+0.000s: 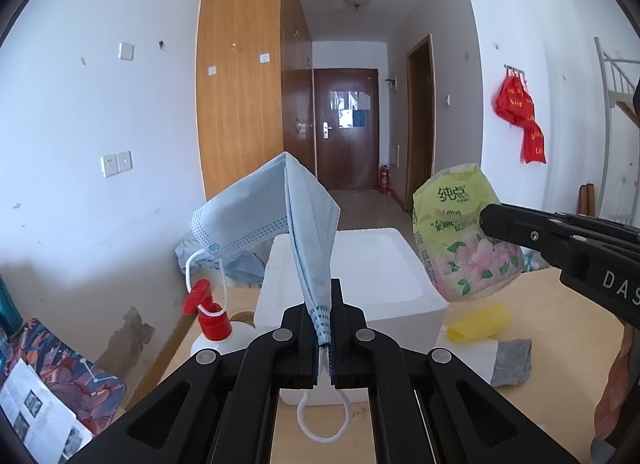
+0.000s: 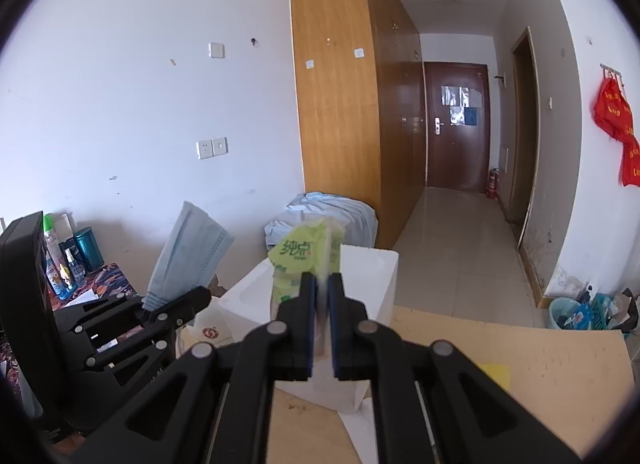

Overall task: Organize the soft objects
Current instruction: 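Carry both items over the white foam box and open the left gripper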

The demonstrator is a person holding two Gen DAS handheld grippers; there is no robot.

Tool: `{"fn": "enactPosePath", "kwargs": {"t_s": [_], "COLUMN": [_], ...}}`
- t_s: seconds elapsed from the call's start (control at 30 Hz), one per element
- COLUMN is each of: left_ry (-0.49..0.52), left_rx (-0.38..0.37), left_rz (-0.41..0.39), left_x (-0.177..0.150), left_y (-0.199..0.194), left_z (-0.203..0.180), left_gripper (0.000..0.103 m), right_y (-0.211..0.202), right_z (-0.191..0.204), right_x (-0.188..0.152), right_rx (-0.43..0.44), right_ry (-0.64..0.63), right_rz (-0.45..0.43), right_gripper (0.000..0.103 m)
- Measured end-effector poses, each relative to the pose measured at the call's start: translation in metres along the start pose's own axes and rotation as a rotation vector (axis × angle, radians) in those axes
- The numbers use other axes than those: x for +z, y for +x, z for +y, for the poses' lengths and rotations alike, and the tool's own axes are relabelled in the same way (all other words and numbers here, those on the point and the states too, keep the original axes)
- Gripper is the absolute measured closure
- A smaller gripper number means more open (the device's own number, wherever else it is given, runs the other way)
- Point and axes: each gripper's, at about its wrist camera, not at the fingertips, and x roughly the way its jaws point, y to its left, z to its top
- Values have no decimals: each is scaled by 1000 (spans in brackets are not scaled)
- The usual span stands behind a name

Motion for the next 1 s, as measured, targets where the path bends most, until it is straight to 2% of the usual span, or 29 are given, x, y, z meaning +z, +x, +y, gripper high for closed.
{"fn": "enactPosePath", "kwargs": {"t_s": [0.5, 1.0], "left_ry": [23, 31], "left_rx": [-29, -41], "left_rz": [17, 43], "left_x": [24, 26], "left_y": [51, 93], "left_z": [1, -3], "left_gripper": [100, 100], "right_y": [35, 61], "right_z": [-16, -26], "right_x": [12, 11], "right_rx": [2, -9], "right_ry": [20, 34], "right_rz": [8, 44], "right_gripper": [94, 94]}}
